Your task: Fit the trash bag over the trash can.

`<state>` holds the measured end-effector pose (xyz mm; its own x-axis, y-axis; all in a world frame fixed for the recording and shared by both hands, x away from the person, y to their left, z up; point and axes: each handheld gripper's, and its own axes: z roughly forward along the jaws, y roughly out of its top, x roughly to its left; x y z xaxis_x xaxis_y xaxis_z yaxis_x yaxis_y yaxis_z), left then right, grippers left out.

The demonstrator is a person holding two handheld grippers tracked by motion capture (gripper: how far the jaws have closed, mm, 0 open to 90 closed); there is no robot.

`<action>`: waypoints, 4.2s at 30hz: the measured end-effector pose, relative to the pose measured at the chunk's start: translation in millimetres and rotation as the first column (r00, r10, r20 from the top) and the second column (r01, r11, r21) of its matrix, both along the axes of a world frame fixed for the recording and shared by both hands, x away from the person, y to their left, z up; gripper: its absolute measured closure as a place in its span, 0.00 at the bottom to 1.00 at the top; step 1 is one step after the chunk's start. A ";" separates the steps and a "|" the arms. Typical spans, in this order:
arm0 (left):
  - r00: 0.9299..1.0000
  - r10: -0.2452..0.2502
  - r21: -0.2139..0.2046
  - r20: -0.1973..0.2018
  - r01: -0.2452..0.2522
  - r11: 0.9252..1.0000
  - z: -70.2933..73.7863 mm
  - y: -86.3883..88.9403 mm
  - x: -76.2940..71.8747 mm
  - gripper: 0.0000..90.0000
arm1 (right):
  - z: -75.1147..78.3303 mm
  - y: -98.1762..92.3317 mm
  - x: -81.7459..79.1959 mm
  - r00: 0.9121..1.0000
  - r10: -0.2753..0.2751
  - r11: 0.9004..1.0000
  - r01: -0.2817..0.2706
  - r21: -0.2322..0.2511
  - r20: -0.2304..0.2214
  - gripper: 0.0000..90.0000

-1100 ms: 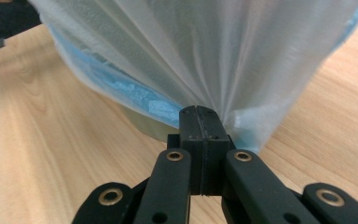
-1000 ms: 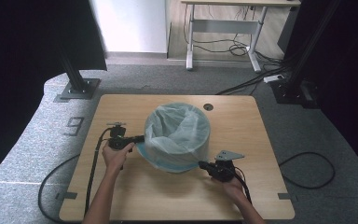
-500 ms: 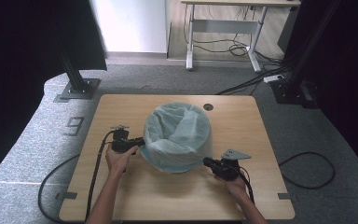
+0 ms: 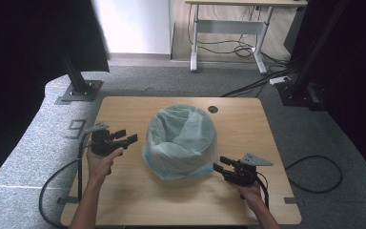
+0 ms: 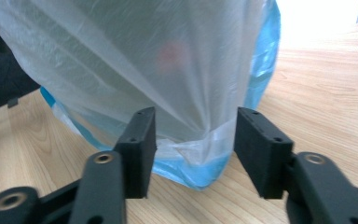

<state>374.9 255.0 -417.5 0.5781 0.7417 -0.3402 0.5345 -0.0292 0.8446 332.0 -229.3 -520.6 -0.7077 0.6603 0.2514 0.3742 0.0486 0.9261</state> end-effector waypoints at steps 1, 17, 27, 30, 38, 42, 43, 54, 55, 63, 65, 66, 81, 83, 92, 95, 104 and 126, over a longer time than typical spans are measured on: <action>1.000 -0.018 -0.001 0.000 0.018 1.000 6.0 -1.7 -0.6 0.34 | 0.8 -2.7 0.1 1.000 -0.008 1.000 0.008 0.000 -0.001 0.46; 0.985 -0.168 0.015 0.037 0.168 0.986 51.7 -50.0 7.5 0.33 | 2.3 -36.0 -5.2 0.997 -0.079 0.997 0.079 0.001 -0.021 0.43; 0.973 -0.228 0.055 0.044 0.226 0.973 63.8 -73.2 18.1 0.33 | -0.5 -37.0 -4.1 0.996 -0.077 0.997 0.077 -0.005 -0.034 0.43; 0.969 -0.243 0.066 0.045 0.240 0.968 67.3 -78.8 20.8 0.33 | -0.7 -37.6 -4.0 0.997 -0.075 0.997 0.074 -0.005 -0.036 0.43; 0.964 -0.265 0.053 0.024 0.263 0.963 71.7 -93.5 33.2 0.33 | -2.7 -36.9 -3.2 0.996 -0.074 0.997 0.074 -0.006 -0.043 0.43; 0.958 -0.285 0.057 0.014 0.284 0.957 76.3 -103.7 38.0 0.33 | -3.3 -36.4 -2.9 0.996 -0.072 0.997 0.072 -0.010 -0.046 0.43; 0.957 -0.291 0.062 0.007 0.290 0.955 77.7 -106.5 39.4 0.34 | -3.4 -36.2 -2.9 0.996 -0.072 0.997 0.072 -0.010 -0.046 0.43; 0.940 -0.339 0.116 -0.035 0.340 0.933 80.4 -142.2 55.8 0.34 | -3.1 -36.3 -4.2 0.996 -0.068 0.998 0.068 -0.005 -0.049 0.43; 0.940 -0.339 0.121 -0.040 0.341 0.932 80.4 -144.8 57.3 0.34 | -3.1 -36.4 -4.1 0.996 -0.068 0.998 0.068 -0.004 -0.050 0.43; 0.932 -0.355 0.141 -0.075 0.362 0.921 81.3 -171.2 68.5 0.33 | -3.5 -37.2 -3.8 0.996 -0.069 0.998 0.069 -0.001 -0.055 0.43; 0.929 -0.358 0.162 -0.088 0.368 0.915 79.6 -179.1 70.9 0.33 | -3.4 -37.5 -3.7 0.996 -0.068 0.998 0.069 -0.001 -0.056 0.43; 0.928 -0.359 0.173 -0.097 0.371 0.912 78.5 -183.1 72.1 0.33 | -3.3 -37.5 -3.8 0.996 -0.069 0.998 0.069 -0.001 -0.056 0.43; 0.909 -0.331 0.289 -0.252 0.398 0.871 52.0 -214.9 94.8 0.36 | -2.4 -41.0 -4.1 0.996 -0.074 0.997 0.074 0.009 -0.056 0.44; 0.907 -0.324 0.302 -0.267 0.398 0.866 48.2 -217.1 96.6 0.36 | -2.3 -41.0 -4.1 0.996 -0.074 0.997 0.075 0.009 -0.056 0.44; 0.903 -0.291 0.362 -0.317 0.399 0.842 34.1 -226.0 102.5 0.36 | -2.7 -41.7 -3.8 0.996 -0.077 0.997 0.077 0.006 -0.055 0.44; 0.900 -0.280 0.373 -0.335 0.400 0.837 31.4 -228.1 104.1 0.36 | -3.2 -41.1 -3.8 0.996 -0.076 0.997 0.076 -0.002 -0.053 0.44; 0.916 -0.298 0.335 -0.270 0.380 0.862 48.4 -216.2 95.9 0.35 | -3.5 -42.9 -3.8 0.995 -0.082 0.997 0.082 -0.006 -0.053 0.44; 0.919 -0.338 0.334 -0.202 0.390 0.858 67.5 -176.4 52.7 0.34 | -6.5 -38.0 -3.3 0.995 -0.083 0.996 0.081 -0.036 -0.054 0.44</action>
<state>427.5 78.6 -349.9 0.7995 0.5723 -0.1824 0.5311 -0.5318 0.6596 328.7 -267.3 -527.0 -0.6363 0.7243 0.2655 0.4289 0.0461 0.9022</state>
